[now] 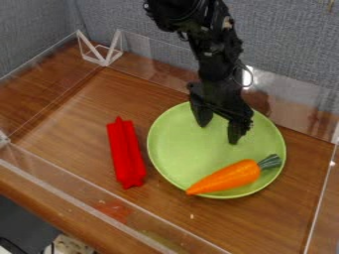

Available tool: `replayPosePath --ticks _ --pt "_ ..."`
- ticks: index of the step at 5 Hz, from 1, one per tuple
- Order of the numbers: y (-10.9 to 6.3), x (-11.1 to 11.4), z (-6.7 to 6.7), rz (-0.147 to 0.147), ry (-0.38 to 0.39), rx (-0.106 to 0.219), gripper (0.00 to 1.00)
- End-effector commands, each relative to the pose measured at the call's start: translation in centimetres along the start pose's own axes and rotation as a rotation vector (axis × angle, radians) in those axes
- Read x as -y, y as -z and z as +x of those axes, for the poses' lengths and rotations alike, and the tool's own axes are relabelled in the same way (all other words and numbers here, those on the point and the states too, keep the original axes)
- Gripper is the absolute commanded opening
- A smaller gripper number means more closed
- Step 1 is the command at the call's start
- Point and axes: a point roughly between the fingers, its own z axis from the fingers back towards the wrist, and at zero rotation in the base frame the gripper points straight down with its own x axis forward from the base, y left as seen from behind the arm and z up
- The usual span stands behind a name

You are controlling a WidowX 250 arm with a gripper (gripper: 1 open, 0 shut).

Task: Put the carrot on the right side

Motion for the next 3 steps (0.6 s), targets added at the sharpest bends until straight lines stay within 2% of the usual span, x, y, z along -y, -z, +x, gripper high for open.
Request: replayPosePath --ticks 1,2,3 --pt "-4.8 0.5 3.5 0.025 0.052 0.063 1.0" --pt "-8.6 1.1 5.4 0.038 0.111 0.069 1.0" --pt "-11.7 1.8 5.6 0.051 0.108 0.088 1.0"
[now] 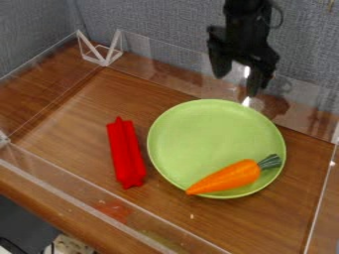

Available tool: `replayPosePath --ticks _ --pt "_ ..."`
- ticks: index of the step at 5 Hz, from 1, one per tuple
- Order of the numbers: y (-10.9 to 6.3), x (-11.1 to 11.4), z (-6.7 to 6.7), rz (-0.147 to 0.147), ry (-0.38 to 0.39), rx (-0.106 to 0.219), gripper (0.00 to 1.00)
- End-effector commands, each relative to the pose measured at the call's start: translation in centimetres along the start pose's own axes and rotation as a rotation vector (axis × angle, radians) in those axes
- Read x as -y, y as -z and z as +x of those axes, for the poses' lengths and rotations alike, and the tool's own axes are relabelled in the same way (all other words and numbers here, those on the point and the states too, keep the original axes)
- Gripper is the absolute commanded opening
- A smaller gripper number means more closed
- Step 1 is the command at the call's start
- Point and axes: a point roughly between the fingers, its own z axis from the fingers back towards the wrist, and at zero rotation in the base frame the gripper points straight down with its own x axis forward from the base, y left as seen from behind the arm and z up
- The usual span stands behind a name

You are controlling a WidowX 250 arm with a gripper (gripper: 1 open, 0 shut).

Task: Put the carrot on the right side

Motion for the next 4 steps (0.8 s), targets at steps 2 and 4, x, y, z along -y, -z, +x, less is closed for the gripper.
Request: replayPosePath --ticks 2,4 --pt "-1.3 1.5 -0.5 -0.055 0.072 0.107 1.0" --pt "1.0 2.7 0.1 -0.09 0.06 0.121 1.0"
